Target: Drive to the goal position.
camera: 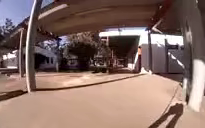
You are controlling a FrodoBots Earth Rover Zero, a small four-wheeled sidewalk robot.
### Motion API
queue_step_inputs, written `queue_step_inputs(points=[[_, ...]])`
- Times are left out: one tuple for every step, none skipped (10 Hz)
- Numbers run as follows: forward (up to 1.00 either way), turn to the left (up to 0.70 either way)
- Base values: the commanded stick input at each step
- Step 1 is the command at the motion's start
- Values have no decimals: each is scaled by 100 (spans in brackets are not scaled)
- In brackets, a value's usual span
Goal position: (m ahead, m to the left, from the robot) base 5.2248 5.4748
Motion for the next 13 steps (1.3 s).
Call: queue_step_inputs(points=[[70,0],[70,0],[70,0],[70,0],[70,0],[70,0],[70,0],[70,0],[70,0],[70,0],[70,9],[70,27],[70,26]])
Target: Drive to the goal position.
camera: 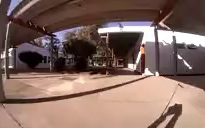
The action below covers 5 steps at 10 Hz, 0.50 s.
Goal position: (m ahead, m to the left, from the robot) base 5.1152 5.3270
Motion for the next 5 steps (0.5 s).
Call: queue_step_inputs(points=[[70,10],[70,0],[70,0],[70,22],[70,30]])
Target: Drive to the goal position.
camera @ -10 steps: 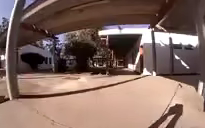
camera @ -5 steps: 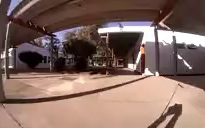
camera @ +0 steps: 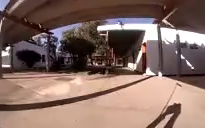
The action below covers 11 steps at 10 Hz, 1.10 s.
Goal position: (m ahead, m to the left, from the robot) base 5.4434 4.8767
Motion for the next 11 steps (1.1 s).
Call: queue_step_inputs(points=[[70,29],[70,12],[70,0],[70,0],[70,35],[70,35],[70,0],[70,0],[70,0],[70,0],[70,0]])
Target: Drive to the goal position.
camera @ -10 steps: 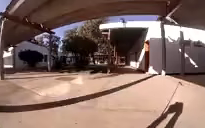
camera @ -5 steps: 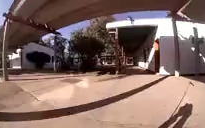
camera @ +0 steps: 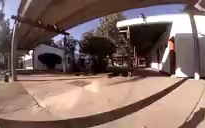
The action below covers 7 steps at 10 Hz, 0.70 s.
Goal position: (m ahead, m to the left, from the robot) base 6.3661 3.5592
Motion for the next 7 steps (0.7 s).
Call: queue_step_inputs(points=[[70,0],[70,0],[70,0],[70,15],[70,26],[70,33],[70,15]])
